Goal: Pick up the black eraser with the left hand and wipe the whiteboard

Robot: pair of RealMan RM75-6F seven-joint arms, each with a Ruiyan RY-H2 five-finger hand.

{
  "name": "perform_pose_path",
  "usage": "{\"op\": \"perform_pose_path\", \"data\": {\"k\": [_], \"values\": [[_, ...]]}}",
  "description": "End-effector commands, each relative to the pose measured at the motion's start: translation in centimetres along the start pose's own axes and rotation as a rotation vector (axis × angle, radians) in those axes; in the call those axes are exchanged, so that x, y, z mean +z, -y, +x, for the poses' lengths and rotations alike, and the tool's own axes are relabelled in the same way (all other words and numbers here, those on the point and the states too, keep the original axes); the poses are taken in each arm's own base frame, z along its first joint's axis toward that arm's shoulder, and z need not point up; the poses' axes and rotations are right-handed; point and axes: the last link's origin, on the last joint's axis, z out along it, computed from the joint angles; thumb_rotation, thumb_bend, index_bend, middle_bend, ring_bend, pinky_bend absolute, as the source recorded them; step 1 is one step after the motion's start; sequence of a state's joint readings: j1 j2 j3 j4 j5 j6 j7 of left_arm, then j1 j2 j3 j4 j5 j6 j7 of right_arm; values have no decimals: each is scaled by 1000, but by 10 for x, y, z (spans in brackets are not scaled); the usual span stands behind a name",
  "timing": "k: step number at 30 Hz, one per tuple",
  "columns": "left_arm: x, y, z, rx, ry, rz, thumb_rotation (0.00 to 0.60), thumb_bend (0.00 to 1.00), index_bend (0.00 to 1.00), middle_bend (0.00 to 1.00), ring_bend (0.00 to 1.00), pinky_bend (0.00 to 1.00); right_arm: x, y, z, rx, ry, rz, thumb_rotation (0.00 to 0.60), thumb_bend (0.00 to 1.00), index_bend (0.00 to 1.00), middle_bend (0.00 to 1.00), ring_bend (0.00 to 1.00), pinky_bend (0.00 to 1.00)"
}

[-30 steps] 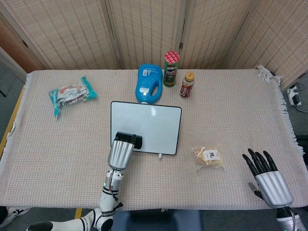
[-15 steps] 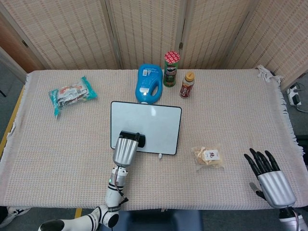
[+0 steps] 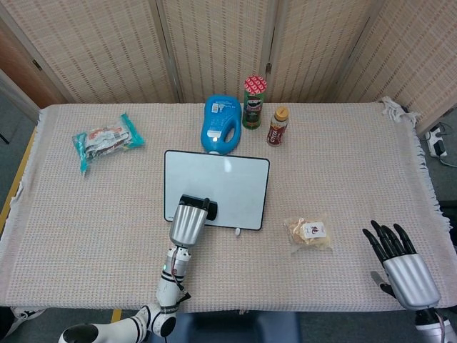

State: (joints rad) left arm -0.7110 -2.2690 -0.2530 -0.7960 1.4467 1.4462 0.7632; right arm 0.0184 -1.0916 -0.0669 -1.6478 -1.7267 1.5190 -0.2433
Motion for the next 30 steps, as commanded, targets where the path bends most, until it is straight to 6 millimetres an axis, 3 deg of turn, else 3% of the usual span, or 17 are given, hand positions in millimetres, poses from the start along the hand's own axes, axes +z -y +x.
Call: {"op": "perform_pose_path", "data": {"k": [1,7,14,30], "values": [[0,0,0,2,1,-1,600,495,560,1000,956,889,0,0,0,0,0,0,600,294,0,0,95,0],[0,-1,1,-5,-5,-1,600,480,488,1000,956,889,1,-1,0,-1,2,-3,600,294,0,0,96,0],[-1,0,-3,5,11,-6,600,358,409,1000,956,889,-1,0,0,-1,-4,-3,600,295,0,0,97,0],[-10,0,1,5,34,-17,600,255,332,1000,956,889,0,0,-1,-7,-7,-8,600,294,0,0,103,0]]}}
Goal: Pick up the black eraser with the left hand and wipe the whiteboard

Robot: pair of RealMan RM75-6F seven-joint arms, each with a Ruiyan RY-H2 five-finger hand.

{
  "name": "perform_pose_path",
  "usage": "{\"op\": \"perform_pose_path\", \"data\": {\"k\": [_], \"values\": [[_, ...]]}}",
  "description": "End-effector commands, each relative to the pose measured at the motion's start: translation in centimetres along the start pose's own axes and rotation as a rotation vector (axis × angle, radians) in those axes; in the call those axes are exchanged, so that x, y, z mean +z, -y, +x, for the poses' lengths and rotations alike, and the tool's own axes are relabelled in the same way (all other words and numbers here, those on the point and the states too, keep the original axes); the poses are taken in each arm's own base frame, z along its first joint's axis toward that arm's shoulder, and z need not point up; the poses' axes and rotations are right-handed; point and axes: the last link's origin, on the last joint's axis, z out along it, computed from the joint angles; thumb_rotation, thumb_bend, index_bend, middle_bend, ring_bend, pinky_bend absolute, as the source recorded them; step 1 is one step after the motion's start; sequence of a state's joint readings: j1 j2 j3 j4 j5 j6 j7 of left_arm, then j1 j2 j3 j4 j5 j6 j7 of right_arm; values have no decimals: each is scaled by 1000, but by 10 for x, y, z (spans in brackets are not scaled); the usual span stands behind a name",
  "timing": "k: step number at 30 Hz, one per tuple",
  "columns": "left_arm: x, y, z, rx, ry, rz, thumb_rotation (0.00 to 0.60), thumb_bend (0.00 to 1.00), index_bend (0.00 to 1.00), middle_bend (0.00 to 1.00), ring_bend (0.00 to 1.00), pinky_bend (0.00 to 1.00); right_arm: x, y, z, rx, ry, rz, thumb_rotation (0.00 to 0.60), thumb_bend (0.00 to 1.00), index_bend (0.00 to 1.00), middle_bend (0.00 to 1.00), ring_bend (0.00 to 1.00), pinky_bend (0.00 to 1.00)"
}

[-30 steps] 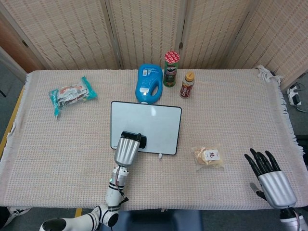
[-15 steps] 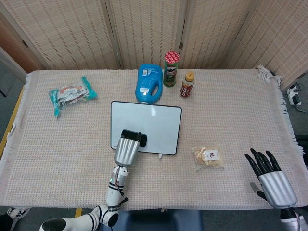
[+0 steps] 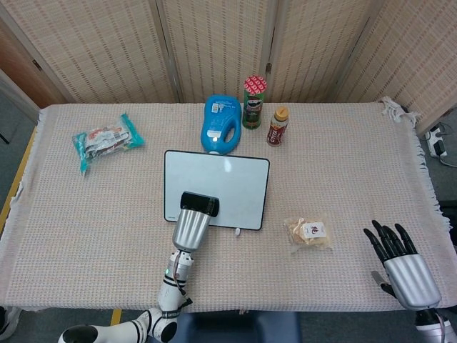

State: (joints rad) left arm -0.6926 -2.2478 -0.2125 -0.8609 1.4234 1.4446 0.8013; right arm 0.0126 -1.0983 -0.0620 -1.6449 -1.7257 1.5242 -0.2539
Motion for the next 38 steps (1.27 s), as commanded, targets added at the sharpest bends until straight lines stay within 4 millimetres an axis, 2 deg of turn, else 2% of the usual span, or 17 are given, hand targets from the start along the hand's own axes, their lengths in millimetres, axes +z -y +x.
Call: {"op": "perform_pose_path", "data": {"k": [1,5,9,14,16,17,19,21,23,25,26,30,33,38], "values": [[-2,3,1,3,5,4,600,254,331,1000,956,889,0,0,0,-1,-1,-1,600,294,0,0,103,0],[-9,11,8,-20,4,14,600,243,308,1000,956,889,1,0,0,-4,-1,-3,600,294,0,0,103,0],[-26,34,24,-61,-11,32,600,232,248,1000,955,889,1,1,-1,-11,-3,-2,600,294,0,0,104,0],[-58,86,48,-108,-3,64,600,231,175,1000,949,889,2,4,-4,-23,1,0,600,295,0,0,104,0],[-71,109,57,-129,8,77,600,230,149,1000,929,886,2,5,-6,-29,6,1,600,294,0,0,104,0],[-80,125,62,-141,16,87,600,230,122,1000,886,858,3,5,-7,-34,9,1,600,294,0,0,104,0],[-101,152,69,-162,52,92,600,229,74,916,710,701,5,7,-9,-40,17,0,600,295,0,0,105,0],[-121,176,73,-155,118,108,600,226,40,618,431,433,6,7,-11,-45,22,-4,600,294,0,0,107,0],[-146,201,79,-147,201,126,600,218,21,239,130,152,8,7,-12,-48,26,-9,600,294,0,0,108,0],[-171,223,83,-164,259,154,600,211,5,71,19,31,9,7,-12,-49,27,-13,600,294,0,0,109,0],[-182,231,84,-180,280,170,600,207,0,19,1,1,10,7,-12,-50,28,-14,600,294,0,0,109,0],[-217,253,88,-250,346,204,600,202,0,0,0,0,13,8,-14,-50,34,-19,600,294,0,0,109,0],[-220,259,97,-253,319,197,600,197,0,0,0,0,14,9,-16,-55,40,-14,600,294,0,0,110,0],[-221,261,92,-230,340,207,600,196,0,0,0,0,12,10,-14,-53,31,-7,600,294,0,0,111,0]]}}
